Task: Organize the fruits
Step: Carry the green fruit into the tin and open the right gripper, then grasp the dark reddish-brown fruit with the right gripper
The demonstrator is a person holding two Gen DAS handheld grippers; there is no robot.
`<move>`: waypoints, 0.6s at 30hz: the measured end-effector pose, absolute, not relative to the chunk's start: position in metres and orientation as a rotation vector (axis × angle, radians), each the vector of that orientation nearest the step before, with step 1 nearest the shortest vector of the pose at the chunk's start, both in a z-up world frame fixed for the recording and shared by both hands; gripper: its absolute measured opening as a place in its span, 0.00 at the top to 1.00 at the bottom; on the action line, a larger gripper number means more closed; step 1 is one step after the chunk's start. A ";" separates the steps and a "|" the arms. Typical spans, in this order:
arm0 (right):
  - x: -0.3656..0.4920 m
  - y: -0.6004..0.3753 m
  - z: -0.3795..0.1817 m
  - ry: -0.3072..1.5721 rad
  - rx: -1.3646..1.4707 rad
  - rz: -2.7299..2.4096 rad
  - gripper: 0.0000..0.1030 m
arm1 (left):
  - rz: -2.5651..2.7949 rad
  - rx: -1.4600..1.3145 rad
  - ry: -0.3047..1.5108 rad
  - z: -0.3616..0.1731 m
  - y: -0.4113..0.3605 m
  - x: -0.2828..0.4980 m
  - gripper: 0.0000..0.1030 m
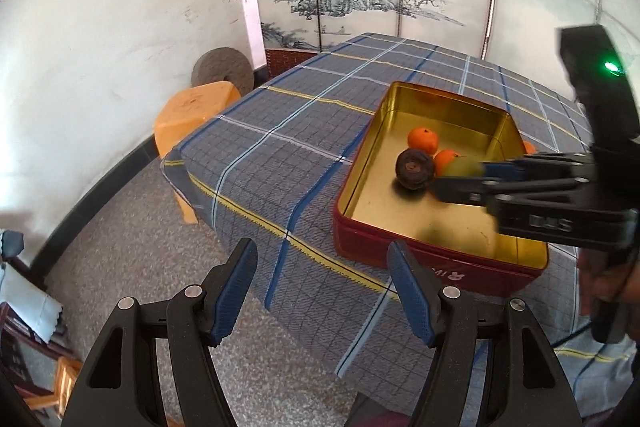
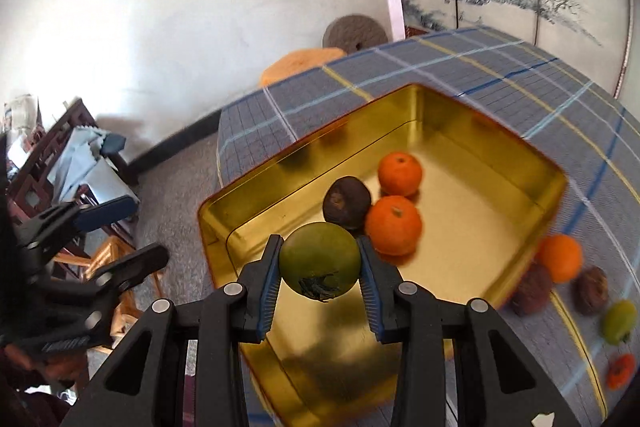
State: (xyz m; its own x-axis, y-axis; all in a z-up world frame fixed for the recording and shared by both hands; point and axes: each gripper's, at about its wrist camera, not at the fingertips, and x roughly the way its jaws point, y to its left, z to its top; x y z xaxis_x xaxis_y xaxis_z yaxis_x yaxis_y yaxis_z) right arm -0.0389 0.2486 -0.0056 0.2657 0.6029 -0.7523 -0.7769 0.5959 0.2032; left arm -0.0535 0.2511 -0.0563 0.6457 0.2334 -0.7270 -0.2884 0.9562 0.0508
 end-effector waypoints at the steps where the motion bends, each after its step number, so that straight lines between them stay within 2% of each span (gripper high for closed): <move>1: -0.038 0.251 -0.006 0.905 -0.213 0.943 0.65 | 0.292 -0.074 0.817 -0.057 0.250 -0.053 0.34; 2: -0.038 0.249 -0.006 0.902 -0.195 0.946 0.60 | 0.280 -0.079 0.821 -0.058 0.249 -0.053 0.34; 5: -0.040 0.230 0.010 0.837 -0.092 0.952 0.31 | 0.260 -0.073 0.828 -0.059 0.244 -0.050 0.34; 6: -0.043 0.216 0.017 0.801 -0.061 0.944 0.28 | 0.256 -0.067 0.827 -0.059 0.242 -0.050 0.34; 10: -0.047 0.155 0.025 0.759 -0.106 0.860 0.28 | 0.231 -0.040 0.809 -0.058 0.234 -0.051 0.34; 11: -0.045 0.138 0.021 0.772 -0.150 0.831 0.31 | 0.225 -0.040 0.808 -0.058 0.232 -0.050 0.34; 13: -0.034 0.115 0.013 0.827 -0.197 0.771 0.49 | 0.210 -0.047 0.815 -0.061 0.227 -0.047 0.34; 14: -0.029 0.107 0.010 0.850 -0.198 0.753 0.61 | 0.199 -0.052 0.822 -0.062 0.224 -0.045 0.34; 18: -0.005 0.101 -0.003 0.907 -0.159 0.690 0.63 | 0.162 -0.037 0.847 -0.065 0.207 -0.039 0.34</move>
State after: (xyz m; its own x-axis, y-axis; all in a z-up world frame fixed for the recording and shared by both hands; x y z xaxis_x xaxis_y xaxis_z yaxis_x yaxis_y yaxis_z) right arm -0.0048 0.1009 -0.0035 0.4189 0.4830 -0.7689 -0.6124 0.7755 0.1536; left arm -0.0393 0.2072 -0.0650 0.6510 0.1281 -0.7482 -0.1579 0.9870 0.0316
